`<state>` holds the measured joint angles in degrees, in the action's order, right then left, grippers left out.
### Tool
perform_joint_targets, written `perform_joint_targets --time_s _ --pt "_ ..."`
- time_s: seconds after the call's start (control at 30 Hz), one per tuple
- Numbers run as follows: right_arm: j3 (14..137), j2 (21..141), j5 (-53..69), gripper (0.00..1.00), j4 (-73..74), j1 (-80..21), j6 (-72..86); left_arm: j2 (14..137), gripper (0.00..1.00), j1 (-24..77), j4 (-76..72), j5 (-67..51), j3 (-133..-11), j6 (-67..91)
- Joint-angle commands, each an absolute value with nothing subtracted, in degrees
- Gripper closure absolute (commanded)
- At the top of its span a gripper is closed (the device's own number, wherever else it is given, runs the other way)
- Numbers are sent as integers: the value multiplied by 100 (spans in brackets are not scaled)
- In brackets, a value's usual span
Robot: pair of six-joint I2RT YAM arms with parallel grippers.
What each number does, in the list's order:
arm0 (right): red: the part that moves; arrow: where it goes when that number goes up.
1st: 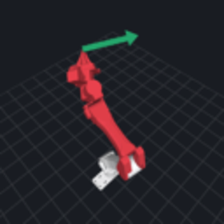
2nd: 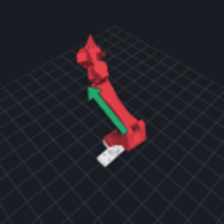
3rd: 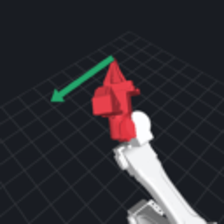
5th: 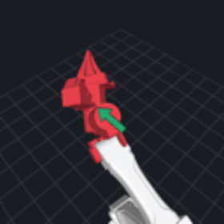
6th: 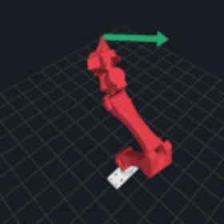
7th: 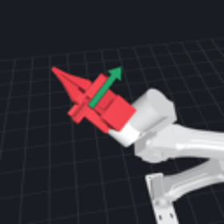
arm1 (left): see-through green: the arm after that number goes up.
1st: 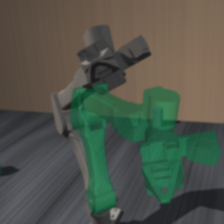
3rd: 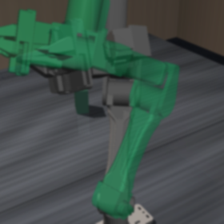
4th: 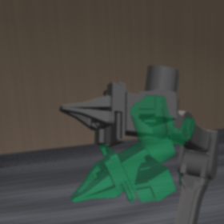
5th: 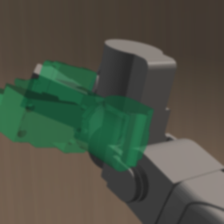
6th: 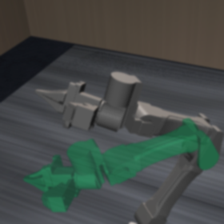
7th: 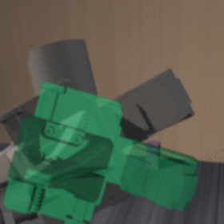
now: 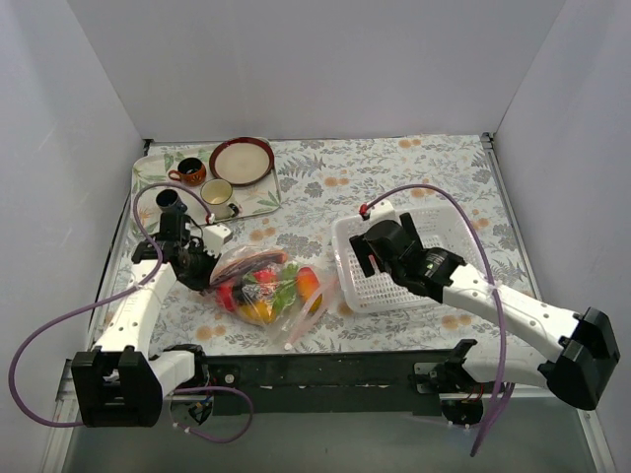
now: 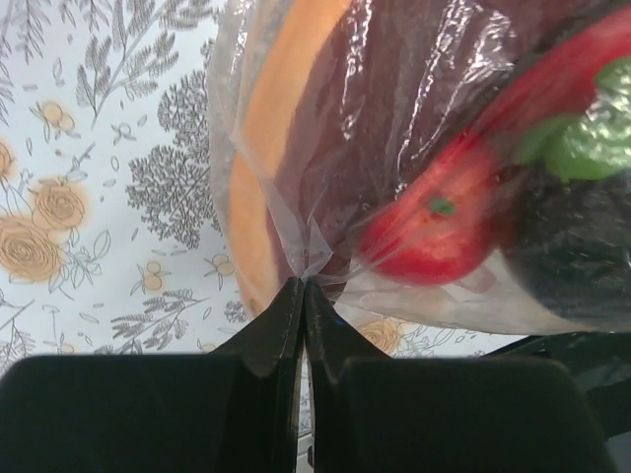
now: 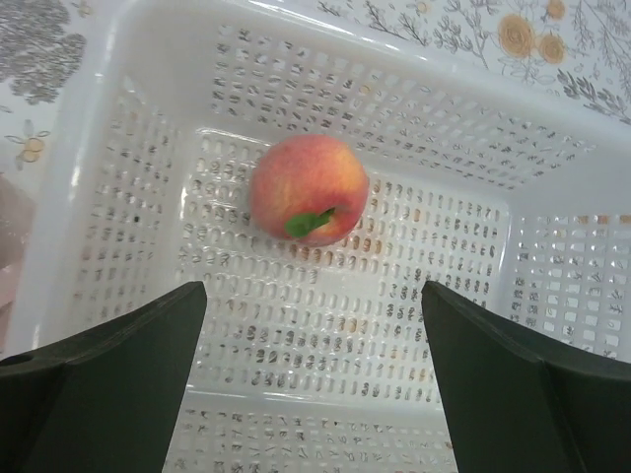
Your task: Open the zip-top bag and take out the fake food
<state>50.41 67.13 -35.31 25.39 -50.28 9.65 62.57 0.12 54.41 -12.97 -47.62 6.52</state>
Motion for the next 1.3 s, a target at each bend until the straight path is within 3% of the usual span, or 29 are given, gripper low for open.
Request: perform_joint_targets --time_s 0.0,0.13,0.2,0.3,0.33,0.37,0.4,0.63,0.67,0.7,0.73,0.77,0.83,1.0,1.27 --pt "5370 6250 -3297 1 2610 -5352 800 6161 100 9 5265 -580 -4404 405" --pt "5282 6091 -3051 1 2312 -6054 616 6126 100 9 5264 -431 -4237 387" --pt "5203 6126 -2910 6 2058 -6511 554 6152 100 9 5326 -518 -4297 430" --pt "5142 6310 -2742 40 1890 -7048 571 6231 100 9 5405 -650 -4438 518" --pt "5115 6328 -2733 62 1872 -7171 589 6301 100 9 5431 -694 -4465 545" --pt "5072 6337 -2733 75 1837 -7389 650 6319 100 9 5466 -712 -4500 554" --pt "4949 6311 -2742 98 1802 -7496 703 6337 100 9 5484 -729 -4535 554" --pt "4439 6591 -2163 99 1073 -7646 1011 6425 100 9 5590 -861 -4658 650" --pt "4412 6688 -2127 95 863 -7646 1037 6425 100 9 5590 -870 -4641 659" --pt "4386 6915 -2092 84 766 -7638 1046 6416 100 9 5581 -870 -4632 659" --pt "4377 7047 -2101 62 695 -7638 1046 6407 100 9 5564 -888 -4623 659" --pt "4403 7197 -2057 58 555 -7629 1028 6399 100 9 5572 -888 -4606 659" --pt "4491 7636 -1865 52 423 -7559 1011 6390 100 9 5555 -905 -4605 677" --pt "4570 8260 -1687 50 -147 -7295 1099 6346 100 9 5546 -932 -4579 677" --pt "4447 8341 -2320 25 -1010 -7049 1178 6381 100 9 5458 -976 -4483 607"
